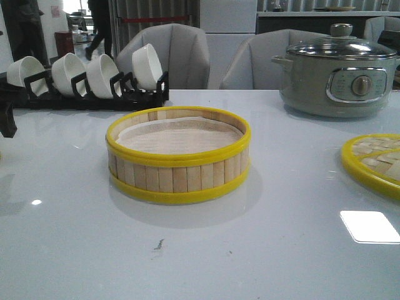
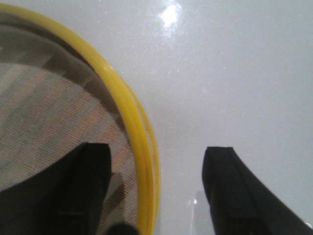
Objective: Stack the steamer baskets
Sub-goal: 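Move the left gripper down to the rim of the nearby bamboo basket, then grasp the basket rim with the left gripper and lift it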
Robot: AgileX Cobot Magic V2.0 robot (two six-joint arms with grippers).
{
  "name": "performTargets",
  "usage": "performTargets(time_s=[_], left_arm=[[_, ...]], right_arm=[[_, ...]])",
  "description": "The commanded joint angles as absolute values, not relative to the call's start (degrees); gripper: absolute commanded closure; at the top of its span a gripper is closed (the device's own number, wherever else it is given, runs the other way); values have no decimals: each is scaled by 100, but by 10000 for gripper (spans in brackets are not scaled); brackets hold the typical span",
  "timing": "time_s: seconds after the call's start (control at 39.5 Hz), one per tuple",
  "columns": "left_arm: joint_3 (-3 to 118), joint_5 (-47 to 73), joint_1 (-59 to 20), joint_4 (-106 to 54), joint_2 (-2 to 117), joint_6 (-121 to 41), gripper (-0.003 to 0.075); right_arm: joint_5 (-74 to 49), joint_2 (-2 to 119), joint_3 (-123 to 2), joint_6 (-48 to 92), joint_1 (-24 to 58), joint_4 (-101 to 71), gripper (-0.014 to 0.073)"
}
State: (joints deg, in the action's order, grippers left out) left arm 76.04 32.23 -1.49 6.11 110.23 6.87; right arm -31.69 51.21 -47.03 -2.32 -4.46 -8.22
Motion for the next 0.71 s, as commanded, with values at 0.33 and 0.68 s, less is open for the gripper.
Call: performTargets(time_s=[0.33, 0.68], left_arm=[[7785, 2943, -128, 490, 10895, 751, 290], [7785, 2987, -128, 490, 10895, 751, 638]], right_arm=[[-2902, 5076, -4920, -180, -453, -833, 222], [-2914, 5076, -4920, -180, -453, -833, 222]])
